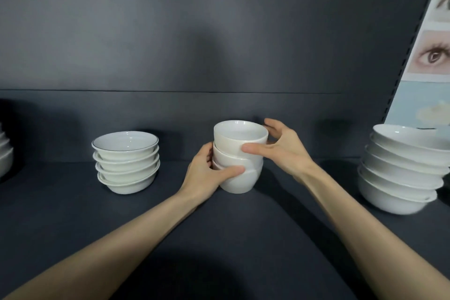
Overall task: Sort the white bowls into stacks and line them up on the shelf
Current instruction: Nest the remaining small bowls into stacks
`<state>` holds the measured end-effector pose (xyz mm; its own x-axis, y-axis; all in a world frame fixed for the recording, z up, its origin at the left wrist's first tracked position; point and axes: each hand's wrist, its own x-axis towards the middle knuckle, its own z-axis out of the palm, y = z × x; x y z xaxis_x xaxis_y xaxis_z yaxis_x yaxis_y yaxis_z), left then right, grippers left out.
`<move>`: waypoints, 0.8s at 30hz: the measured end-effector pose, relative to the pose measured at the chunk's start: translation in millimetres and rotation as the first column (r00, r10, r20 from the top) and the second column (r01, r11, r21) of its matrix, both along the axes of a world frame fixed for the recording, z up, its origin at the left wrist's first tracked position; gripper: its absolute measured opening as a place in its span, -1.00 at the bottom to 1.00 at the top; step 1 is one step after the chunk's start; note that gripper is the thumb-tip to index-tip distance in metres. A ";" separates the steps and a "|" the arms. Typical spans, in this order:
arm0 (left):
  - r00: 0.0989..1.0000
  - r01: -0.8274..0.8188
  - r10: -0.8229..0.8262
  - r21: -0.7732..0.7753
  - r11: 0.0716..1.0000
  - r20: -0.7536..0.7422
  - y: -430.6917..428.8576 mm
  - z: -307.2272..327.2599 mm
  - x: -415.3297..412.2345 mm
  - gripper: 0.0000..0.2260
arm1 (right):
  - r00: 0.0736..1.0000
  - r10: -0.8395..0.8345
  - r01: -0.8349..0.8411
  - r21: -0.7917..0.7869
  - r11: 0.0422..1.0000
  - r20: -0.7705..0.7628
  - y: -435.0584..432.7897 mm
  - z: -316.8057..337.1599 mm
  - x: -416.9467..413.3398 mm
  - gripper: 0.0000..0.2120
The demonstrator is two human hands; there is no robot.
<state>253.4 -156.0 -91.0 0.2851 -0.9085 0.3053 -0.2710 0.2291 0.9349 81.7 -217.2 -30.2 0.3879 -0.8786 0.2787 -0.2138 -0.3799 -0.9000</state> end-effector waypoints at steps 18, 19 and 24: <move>0.997 -0.003 -0.001 -0.044 0.999 -0.076 -0.3 -7.6 -3.6 -0.30 | 0.993 0.067 -0.069 0.020 0.997 0.093 -1.4 -12.5 -7.3 -0.40; 0.997 -0.004 0.001 -0.042 0.999 -0.078 0.1 -7.6 -3.7 -0.31 | 0.993 0.069 -0.071 0.016 0.997 0.091 -1.6 -12.6 -7.3 -0.41; 0.997 0.001 -0.004 -0.046 0.999 -0.071 0.9 -6.0 -3.0 -0.38 | 0.992 0.078 -0.078 0.003 0.997 0.095 -4.0 -13.5 -6.6 -0.40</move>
